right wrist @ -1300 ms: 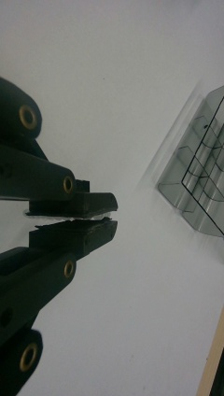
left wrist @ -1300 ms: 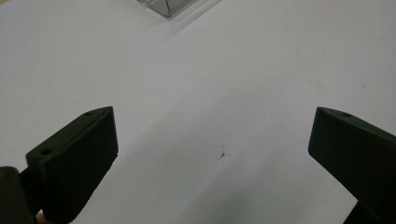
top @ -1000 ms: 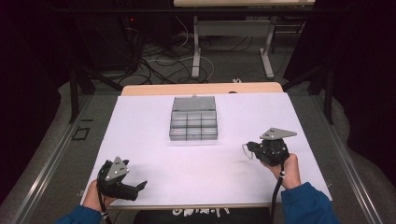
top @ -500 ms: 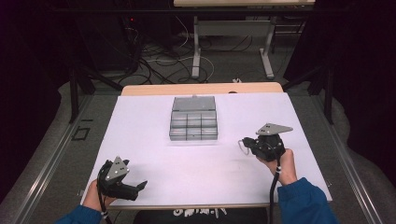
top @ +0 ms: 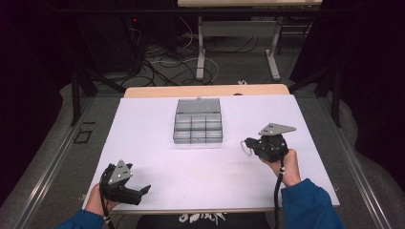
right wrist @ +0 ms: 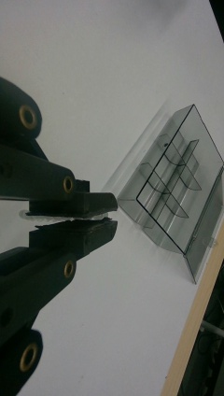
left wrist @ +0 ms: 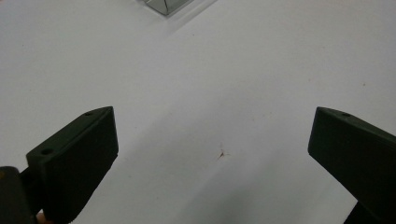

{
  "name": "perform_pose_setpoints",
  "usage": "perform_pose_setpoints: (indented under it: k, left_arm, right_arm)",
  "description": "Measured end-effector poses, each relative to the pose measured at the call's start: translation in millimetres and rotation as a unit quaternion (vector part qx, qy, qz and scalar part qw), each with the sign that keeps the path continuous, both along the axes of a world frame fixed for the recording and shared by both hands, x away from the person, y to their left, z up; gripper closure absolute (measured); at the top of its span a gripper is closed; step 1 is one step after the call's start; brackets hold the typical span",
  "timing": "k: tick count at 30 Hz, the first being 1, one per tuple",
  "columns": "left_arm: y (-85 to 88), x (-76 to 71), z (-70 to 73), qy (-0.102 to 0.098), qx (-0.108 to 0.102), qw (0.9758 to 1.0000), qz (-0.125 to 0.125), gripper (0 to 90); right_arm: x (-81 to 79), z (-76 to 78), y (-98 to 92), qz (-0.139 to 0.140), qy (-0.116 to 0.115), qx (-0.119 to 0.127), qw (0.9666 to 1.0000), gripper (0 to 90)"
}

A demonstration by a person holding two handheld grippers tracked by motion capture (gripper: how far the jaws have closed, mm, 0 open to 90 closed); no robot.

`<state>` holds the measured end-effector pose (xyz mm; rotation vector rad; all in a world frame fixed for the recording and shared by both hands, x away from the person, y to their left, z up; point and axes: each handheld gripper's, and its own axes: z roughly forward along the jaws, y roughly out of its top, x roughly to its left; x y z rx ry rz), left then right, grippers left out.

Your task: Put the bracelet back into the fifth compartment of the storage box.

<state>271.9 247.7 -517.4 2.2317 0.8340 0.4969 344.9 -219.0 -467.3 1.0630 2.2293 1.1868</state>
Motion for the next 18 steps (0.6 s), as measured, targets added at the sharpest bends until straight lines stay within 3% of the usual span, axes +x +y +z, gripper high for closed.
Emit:
perform_pose_setpoints:
  k: [18]
  left_arm:
    - [-0.1,1.5,-1.1,0.005,0.001,1.0000,-0.002,2.2]
  right_arm:
    - [8.1,6.1,13.8,0.014,-0.006,0.009,0.9998,85.3]
